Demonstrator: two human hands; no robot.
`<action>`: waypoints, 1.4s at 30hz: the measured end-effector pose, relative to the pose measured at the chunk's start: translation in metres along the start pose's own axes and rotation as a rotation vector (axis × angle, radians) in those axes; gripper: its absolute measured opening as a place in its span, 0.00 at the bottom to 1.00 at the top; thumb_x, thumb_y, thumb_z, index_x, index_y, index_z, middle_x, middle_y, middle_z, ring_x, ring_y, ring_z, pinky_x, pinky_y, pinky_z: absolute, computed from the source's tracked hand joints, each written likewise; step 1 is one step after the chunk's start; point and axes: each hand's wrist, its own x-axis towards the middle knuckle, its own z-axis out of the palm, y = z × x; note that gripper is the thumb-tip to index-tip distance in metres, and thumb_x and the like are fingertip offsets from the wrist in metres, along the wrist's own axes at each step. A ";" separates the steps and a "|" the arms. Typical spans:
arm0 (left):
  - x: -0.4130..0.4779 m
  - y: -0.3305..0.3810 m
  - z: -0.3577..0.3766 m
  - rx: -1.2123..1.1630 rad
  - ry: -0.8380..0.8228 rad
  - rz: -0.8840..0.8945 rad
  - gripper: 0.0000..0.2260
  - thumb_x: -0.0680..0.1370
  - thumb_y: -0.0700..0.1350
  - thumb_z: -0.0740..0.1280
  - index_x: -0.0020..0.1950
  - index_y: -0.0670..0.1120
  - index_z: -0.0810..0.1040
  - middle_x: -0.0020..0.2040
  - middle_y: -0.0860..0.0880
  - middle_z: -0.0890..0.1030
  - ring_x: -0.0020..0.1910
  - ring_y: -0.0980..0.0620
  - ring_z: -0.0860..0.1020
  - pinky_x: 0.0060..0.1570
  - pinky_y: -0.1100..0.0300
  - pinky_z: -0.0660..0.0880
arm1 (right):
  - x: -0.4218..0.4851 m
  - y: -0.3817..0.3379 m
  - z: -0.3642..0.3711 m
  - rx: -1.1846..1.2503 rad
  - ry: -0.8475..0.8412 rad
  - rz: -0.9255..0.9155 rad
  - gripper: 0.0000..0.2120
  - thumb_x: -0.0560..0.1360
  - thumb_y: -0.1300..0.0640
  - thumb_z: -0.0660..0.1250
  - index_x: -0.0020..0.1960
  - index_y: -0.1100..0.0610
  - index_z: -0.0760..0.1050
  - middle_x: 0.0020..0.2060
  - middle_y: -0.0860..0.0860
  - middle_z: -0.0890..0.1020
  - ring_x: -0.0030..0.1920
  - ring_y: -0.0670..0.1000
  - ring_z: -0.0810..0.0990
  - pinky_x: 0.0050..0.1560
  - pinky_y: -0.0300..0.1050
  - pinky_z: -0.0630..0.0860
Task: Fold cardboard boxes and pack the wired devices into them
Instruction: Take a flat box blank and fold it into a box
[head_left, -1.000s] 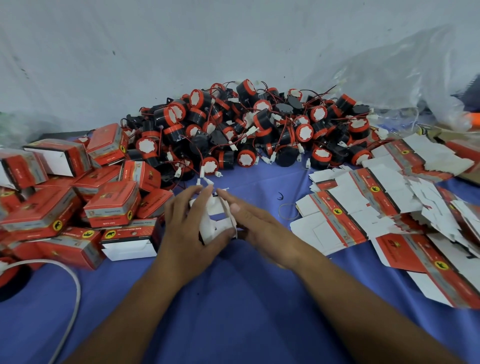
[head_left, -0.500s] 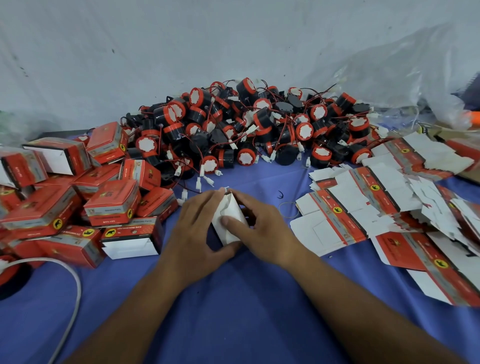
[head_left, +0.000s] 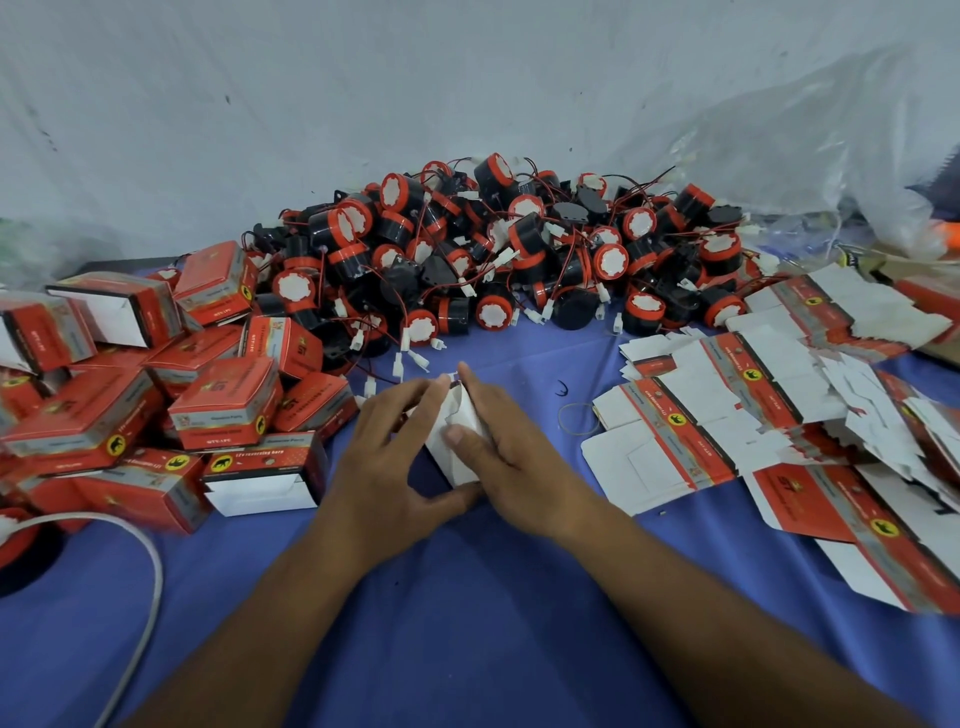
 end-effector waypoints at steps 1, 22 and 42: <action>0.000 0.000 0.000 0.009 -0.001 0.008 0.34 0.73 0.56 0.71 0.70 0.34 0.70 0.63 0.37 0.75 0.62 0.43 0.73 0.64 0.55 0.71 | 0.000 0.001 0.001 -0.042 -0.017 -0.016 0.28 0.85 0.54 0.58 0.81 0.54 0.52 0.69 0.52 0.69 0.70 0.51 0.67 0.73 0.52 0.65; -0.007 -0.004 0.004 -0.175 -0.209 -0.207 0.40 0.75 0.55 0.72 0.79 0.44 0.54 0.69 0.58 0.66 0.67 0.68 0.58 0.70 0.54 0.59 | 0.002 0.007 -0.019 -0.217 -0.138 -0.188 0.34 0.76 0.56 0.74 0.77 0.58 0.64 0.72 0.52 0.72 0.72 0.50 0.70 0.72 0.43 0.67; 0.001 -0.017 0.000 0.368 -0.112 -0.069 0.24 0.75 0.57 0.68 0.57 0.37 0.79 0.50 0.40 0.79 0.49 0.38 0.77 0.52 0.46 0.74 | 0.009 0.013 -0.032 -0.709 0.003 -0.168 0.24 0.75 0.50 0.74 0.68 0.56 0.72 0.61 0.52 0.74 0.59 0.53 0.72 0.58 0.47 0.69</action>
